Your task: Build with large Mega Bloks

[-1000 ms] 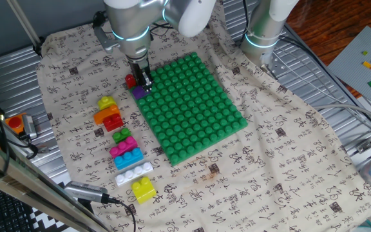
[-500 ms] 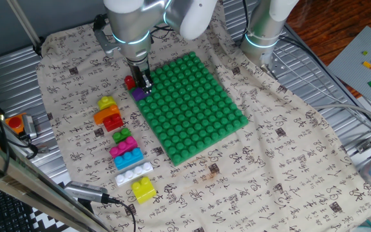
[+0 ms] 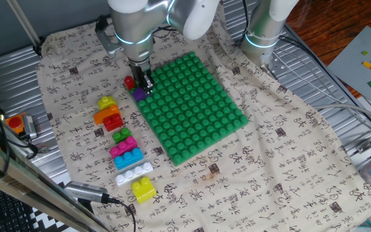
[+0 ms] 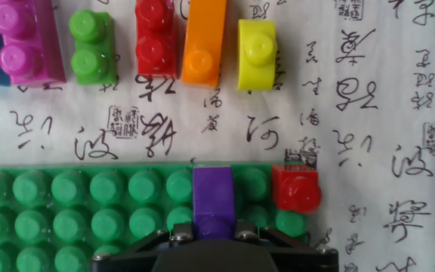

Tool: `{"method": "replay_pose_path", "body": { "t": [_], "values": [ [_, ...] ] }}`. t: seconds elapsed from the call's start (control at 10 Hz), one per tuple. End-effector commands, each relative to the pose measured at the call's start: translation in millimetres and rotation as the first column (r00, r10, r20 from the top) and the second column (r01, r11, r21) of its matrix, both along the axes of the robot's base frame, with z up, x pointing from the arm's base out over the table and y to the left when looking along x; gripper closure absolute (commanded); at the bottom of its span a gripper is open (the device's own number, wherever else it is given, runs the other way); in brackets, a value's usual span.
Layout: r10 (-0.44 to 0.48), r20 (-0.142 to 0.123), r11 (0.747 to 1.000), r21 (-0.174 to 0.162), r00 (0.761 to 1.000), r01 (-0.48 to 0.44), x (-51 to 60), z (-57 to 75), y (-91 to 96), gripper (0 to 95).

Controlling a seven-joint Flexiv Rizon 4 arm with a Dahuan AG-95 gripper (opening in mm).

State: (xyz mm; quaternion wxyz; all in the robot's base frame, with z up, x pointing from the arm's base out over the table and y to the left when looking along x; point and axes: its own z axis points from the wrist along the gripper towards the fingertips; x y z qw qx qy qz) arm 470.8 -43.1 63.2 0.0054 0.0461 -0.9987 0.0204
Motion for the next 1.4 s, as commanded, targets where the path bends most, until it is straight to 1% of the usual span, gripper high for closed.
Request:
{"method": "replay_pose_path", "body": {
  "t": [0.1,0.2,0.5,0.9,1.0,1.2,1.3,1.4],
  "values": [
    [0.01,0.006,1.0,0.0,1.0,-0.01,0.4,-5.4,-0.9,95.0],
    [0.013,0.01,1.0,0.002,1.0,-0.013,0.5,-7.0,-1.1,95.0],
    [0.018,0.01,1.0,0.009,1.0,-0.018,0.4,-5.8,-0.9,95.0],
    [0.018,0.016,1.0,0.006,1.0,-0.018,0.4,-5.9,-0.9,95.0],
    [0.017,0.017,1.0,0.006,1.0,-0.017,0.4,-5.9,-0.9,76.0],
    [0.011,0.015,1.0,0.007,1.0,-0.012,0.5,-5.8,-0.9,76.0],
    [0.011,0.015,1.0,0.007,1.0,-0.012,0.5,-5.8,-0.9,57.0],
    [0.013,0.016,1.0,0.007,1.0,-0.014,0.5,-5.7,-0.9,57.0]
  ]
}}
